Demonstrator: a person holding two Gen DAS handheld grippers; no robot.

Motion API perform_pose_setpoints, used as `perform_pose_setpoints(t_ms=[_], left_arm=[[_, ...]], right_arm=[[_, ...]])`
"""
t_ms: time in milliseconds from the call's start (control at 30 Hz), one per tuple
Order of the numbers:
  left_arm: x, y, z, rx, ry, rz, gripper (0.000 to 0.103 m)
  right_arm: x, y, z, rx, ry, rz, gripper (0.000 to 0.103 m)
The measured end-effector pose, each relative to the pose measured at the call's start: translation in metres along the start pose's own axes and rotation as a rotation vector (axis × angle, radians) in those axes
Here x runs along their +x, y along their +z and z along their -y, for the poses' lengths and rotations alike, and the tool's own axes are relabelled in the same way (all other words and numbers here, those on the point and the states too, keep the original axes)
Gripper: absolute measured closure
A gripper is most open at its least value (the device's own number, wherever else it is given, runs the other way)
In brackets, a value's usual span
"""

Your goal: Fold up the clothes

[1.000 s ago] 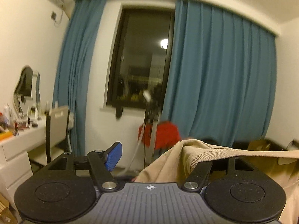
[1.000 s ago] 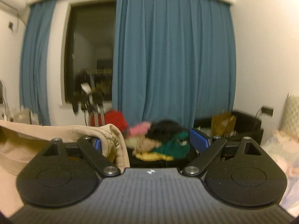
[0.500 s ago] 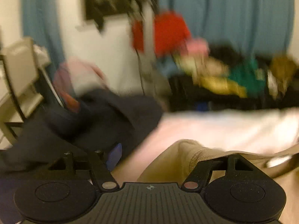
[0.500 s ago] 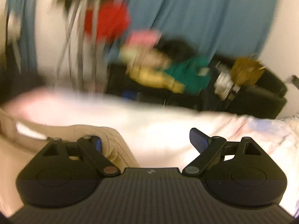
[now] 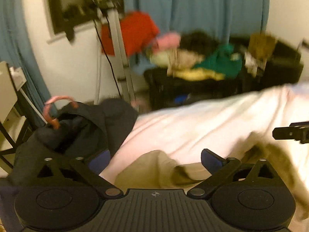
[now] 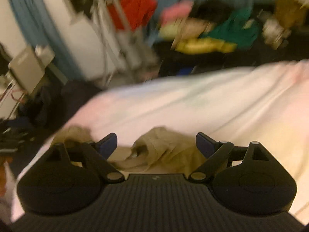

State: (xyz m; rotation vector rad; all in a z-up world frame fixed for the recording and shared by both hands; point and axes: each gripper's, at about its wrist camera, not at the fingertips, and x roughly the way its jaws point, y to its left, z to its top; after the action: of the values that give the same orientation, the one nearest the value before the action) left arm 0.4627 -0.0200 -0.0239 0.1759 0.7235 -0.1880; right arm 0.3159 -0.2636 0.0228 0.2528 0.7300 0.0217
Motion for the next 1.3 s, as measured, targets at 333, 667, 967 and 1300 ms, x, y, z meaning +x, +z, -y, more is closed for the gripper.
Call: perform_pose_setpoints(t_ms=[333, 667, 967, 1300], left_arm=[[-0.170, -0.124, 0.020, -0.148, -0.078, 0.231, 0.003], [-0.260, -0.221, -0.029, -0.385, -0.091, 0.258, 0.005], [-0.201, -0.244, -0.107, -0.645, -0.085, 0.147, 0.014], [-0.103, -0.223, -0.132, -0.732, -0.040, 0.129, 0.017]], right_arm=[[-0.151, -0.116, -0.025, 0.028, 0.028, 0.269, 0.013], [-0.275, -0.181, -0.021, 0.213, 0.039, 0.305, 0.012], [-0.289, -0.215, -0.040, 0.052, 0.108, 0.364, 0.013], [-0.195, -0.253, -0.021, -0.055, 0.050, 0.341, 0.013]])
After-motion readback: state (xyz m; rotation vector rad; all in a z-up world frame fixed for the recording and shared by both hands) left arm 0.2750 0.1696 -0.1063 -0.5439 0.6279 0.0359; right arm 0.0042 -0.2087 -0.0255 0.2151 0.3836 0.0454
